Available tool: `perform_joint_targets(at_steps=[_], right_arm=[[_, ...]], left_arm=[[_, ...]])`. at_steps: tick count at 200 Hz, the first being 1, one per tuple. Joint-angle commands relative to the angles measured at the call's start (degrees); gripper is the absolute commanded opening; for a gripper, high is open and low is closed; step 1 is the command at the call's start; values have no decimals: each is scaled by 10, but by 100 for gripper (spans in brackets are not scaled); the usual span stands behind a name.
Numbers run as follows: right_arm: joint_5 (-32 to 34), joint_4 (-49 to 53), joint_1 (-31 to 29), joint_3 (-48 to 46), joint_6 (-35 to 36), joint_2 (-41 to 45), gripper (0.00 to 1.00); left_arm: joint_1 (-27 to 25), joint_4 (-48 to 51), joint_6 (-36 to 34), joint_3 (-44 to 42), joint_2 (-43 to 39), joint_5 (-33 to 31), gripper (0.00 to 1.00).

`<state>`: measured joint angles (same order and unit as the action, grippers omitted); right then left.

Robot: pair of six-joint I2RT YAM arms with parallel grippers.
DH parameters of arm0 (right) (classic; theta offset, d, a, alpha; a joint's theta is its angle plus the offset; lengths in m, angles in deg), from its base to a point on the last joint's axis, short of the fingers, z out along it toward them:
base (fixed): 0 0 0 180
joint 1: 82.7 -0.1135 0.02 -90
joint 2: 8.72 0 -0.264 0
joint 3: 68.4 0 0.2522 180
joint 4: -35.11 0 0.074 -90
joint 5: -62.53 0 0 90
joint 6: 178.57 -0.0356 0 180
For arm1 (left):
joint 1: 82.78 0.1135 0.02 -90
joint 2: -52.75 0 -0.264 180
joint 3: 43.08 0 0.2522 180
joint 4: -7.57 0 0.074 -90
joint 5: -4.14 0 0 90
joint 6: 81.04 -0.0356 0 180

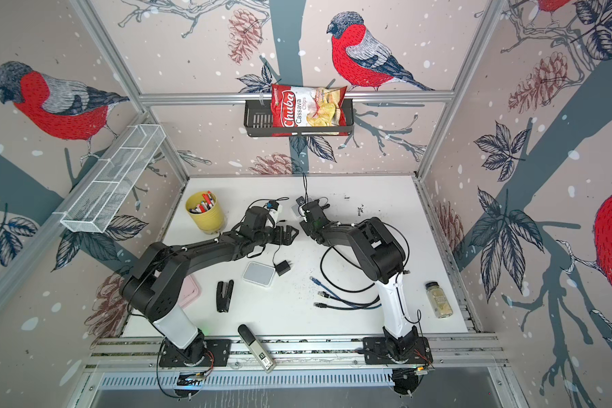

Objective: Insert the plug into the switch port
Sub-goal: 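Open both grippers and lift them away from the router, then move the right gripper down over the blue network cable plug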

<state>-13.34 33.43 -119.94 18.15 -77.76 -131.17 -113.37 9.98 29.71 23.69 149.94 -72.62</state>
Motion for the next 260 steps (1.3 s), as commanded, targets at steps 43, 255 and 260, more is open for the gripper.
perform_joint_targets(at_steps=[43, 255, 260], right_arm=[[-48, 46, 13, 1, -16, 27, 40], [-58, -5, 12, -295, -191, 408, 99], [-59, 4, 4, -301, -182, 415, 99]], left_arm=[[3, -14, 0, 0, -1, -5, 97], [8, -25, -13, -8, 1, 12, 97], [7, -26, -13, -8, 1, 12, 97]])
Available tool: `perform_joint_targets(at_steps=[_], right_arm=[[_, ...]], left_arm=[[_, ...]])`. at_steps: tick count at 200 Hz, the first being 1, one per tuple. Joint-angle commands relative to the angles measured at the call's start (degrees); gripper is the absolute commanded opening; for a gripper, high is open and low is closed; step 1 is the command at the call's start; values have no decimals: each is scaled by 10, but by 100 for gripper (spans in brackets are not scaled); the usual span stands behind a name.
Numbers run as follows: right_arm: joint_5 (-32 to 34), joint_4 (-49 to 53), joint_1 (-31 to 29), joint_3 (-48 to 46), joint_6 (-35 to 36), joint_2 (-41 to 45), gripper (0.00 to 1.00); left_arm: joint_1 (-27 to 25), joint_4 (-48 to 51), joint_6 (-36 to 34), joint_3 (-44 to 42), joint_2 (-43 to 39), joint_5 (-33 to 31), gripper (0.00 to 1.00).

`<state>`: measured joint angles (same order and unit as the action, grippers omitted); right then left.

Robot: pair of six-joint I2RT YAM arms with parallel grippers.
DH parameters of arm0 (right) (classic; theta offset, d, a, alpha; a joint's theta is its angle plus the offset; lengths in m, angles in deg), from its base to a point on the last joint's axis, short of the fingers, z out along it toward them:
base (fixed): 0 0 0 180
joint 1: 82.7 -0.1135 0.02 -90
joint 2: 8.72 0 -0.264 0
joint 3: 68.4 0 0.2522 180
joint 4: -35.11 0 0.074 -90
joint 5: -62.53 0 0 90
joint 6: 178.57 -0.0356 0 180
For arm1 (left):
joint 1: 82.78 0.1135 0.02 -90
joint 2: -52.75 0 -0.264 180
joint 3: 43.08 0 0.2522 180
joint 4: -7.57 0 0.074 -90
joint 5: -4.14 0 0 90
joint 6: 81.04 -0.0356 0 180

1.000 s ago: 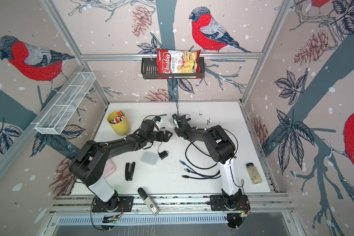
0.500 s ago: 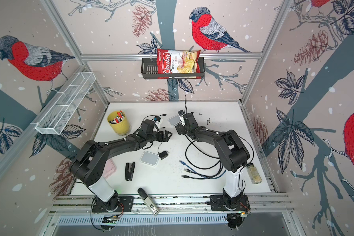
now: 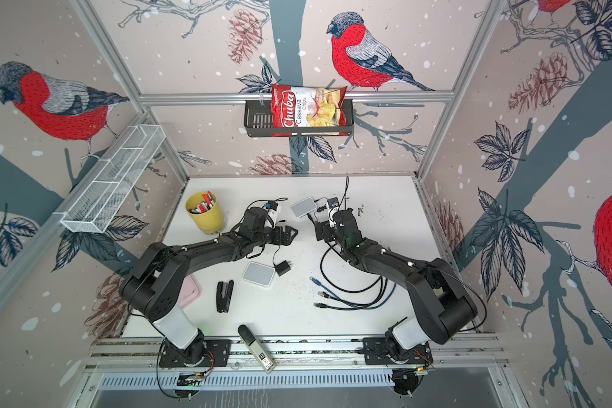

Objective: Insert the plug into the switch port
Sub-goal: 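Move the right gripper down over the blue network cable plug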

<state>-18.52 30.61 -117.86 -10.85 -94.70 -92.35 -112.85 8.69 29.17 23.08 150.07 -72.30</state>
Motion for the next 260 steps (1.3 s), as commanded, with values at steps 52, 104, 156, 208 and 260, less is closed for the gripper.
perform_joint_targets(at_steps=[52, 104, 156, 208, 260], right_arm=[[-10, 100, -86, -58, 26, 101, 99], [-48, 209, -98, -36, 2, 99, 64], [-49, 245, -138, -56, -49, 75, 55], [-32, 224, -175, -90, -88, 79, 48], [61, 336, -209, 1, 6, 33, 47]], left_arm=[[2, -16, -8, -5, 3, 16, 97], [3, -12, -12, -11, -7, 14, 97], [2, -15, -13, -19, -14, 15, 97], [2, -18, -17, -22, -15, 18, 97], [3, -29, -18, -36, -25, 17, 97]])
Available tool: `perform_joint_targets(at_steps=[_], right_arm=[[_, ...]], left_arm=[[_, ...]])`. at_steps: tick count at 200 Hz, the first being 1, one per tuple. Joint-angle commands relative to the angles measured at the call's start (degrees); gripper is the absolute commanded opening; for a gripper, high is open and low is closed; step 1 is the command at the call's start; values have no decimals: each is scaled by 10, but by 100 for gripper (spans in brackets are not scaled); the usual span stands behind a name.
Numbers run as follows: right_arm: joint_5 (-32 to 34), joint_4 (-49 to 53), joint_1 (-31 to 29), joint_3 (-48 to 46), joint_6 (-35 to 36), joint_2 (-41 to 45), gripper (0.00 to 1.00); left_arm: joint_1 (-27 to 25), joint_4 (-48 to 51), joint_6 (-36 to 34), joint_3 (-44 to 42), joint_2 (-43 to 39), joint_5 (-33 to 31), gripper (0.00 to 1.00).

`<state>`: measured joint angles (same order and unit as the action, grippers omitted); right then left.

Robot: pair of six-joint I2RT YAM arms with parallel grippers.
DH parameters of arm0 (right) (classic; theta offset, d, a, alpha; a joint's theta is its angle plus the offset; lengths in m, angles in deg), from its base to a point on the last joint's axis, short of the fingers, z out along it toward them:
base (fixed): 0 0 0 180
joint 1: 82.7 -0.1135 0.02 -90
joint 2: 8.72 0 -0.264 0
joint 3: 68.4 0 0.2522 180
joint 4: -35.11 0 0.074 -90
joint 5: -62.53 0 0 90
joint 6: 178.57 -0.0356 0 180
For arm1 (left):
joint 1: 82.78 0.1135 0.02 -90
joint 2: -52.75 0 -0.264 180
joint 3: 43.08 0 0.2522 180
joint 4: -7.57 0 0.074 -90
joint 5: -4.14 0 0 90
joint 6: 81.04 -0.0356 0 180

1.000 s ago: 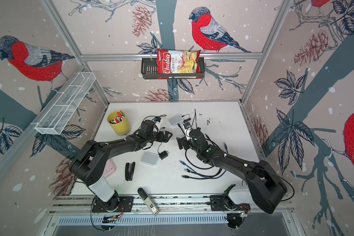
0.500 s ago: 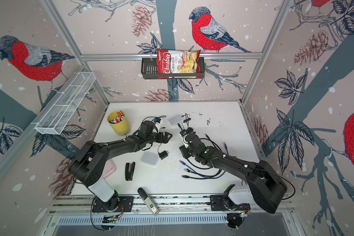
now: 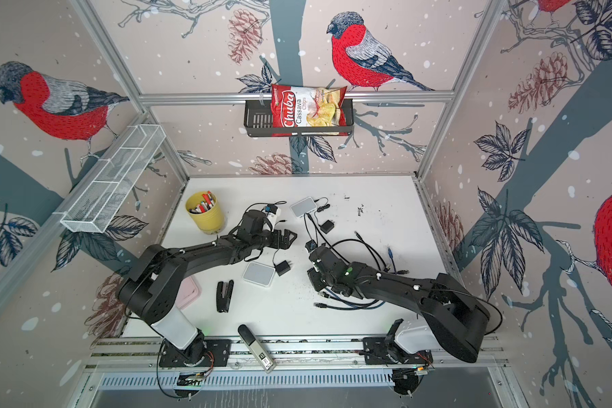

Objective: Insert the plug into the switch port
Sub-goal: 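Move the right gripper down over the blue network cable plug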

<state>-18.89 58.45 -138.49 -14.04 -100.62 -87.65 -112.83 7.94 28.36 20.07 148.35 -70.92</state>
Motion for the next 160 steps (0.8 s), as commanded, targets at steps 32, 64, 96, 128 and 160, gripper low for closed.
perform_joint_targets(at_steps=[32, 64, 96, 128, 160], right_arm=[[51, 87, 13, 52, 164, -25, 40], [9, 97, 14, 33, 204, 1, 37], [-26, 92, 13, -1, 220, 37, 37], [-40, 67, 11, -22, 232, 32, 37], [-35, 61, 8, -20, 240, -1, 37]], left_arm=[[3, -25, -8, -10, -14, 2, 97], [3, -30, -4, -14, -22, 2, 97], [3, -30, -10, -12, -23, 1, 97], [3, -29, -13, -10, -19, 1, 97], [4, -30, -12, -12, -19, 2, 97]])
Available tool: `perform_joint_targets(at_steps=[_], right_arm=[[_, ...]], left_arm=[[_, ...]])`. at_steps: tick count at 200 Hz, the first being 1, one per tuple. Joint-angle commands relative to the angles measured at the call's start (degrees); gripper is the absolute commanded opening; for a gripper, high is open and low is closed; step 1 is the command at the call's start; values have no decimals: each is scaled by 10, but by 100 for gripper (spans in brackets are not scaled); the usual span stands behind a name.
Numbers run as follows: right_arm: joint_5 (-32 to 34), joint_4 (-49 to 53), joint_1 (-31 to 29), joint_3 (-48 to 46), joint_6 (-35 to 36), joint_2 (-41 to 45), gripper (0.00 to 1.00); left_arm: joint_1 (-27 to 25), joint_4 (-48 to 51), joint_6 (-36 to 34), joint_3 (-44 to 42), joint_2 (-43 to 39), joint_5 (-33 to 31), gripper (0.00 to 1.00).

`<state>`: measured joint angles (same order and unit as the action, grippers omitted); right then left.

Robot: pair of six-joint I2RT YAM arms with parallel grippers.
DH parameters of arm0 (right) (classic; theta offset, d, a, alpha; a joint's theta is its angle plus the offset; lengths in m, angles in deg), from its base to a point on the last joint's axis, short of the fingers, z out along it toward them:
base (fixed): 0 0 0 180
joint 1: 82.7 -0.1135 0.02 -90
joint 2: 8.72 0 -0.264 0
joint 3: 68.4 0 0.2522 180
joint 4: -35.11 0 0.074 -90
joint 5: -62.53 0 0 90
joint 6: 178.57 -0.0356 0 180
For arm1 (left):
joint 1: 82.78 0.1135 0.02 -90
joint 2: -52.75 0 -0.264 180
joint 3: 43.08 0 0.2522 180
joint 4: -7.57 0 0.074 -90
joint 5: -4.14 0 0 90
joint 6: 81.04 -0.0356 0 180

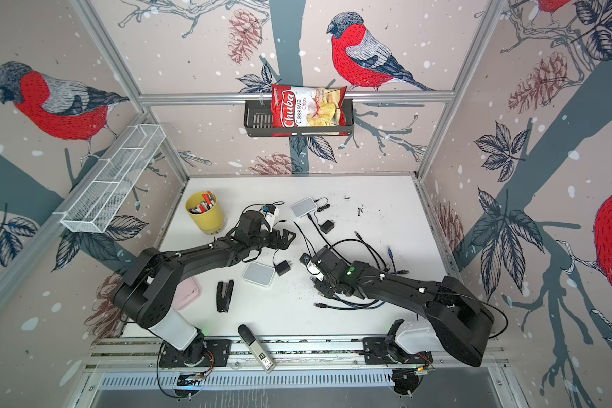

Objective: Insert the plug into the switch port
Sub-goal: 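Move the right gripper down over the blue network cable plug, then grasp the blue RJ45 plug with the right gripper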

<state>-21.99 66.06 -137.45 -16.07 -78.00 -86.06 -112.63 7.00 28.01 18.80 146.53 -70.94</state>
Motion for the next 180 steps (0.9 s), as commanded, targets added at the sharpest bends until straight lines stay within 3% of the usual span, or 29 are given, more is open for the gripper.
perform_joint_targets(at_steps=[1, 133, 180], right_arm=[[-4, -15, -3, 1, 14, -18, 37], [-5, -41, -13, -12, 12, -70, 33], [5, -45, -16, -14, 15, -84, 26]], left_arm=[[2, -21, -9, 0, -1, 2, 97], [9, -25, -14, 1, 4, 9, 97], [11, -25, -15, -1, 4, 10, 97]])
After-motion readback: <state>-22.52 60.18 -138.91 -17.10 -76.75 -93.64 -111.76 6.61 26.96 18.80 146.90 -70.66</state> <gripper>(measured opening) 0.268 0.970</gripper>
